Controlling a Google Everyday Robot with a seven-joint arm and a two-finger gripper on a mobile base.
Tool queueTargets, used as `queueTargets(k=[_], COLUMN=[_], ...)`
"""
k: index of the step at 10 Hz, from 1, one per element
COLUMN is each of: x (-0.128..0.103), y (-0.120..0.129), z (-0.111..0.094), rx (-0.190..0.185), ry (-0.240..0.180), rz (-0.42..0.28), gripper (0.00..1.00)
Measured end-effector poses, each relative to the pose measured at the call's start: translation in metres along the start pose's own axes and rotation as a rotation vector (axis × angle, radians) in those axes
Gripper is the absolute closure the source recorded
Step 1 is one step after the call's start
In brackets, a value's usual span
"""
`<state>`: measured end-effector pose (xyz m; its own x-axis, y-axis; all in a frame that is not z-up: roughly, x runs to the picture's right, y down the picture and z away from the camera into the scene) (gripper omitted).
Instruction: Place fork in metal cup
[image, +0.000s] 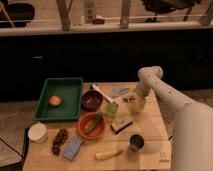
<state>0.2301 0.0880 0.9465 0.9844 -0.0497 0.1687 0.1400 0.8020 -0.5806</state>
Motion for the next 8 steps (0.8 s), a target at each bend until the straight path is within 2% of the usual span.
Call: queueTargets(k=[8], x=[0.0019], y=[-0.001], z=[0.0087], rx=[-0.016], ry=[-0.015], rz=[0.038], gripper=[0.2])
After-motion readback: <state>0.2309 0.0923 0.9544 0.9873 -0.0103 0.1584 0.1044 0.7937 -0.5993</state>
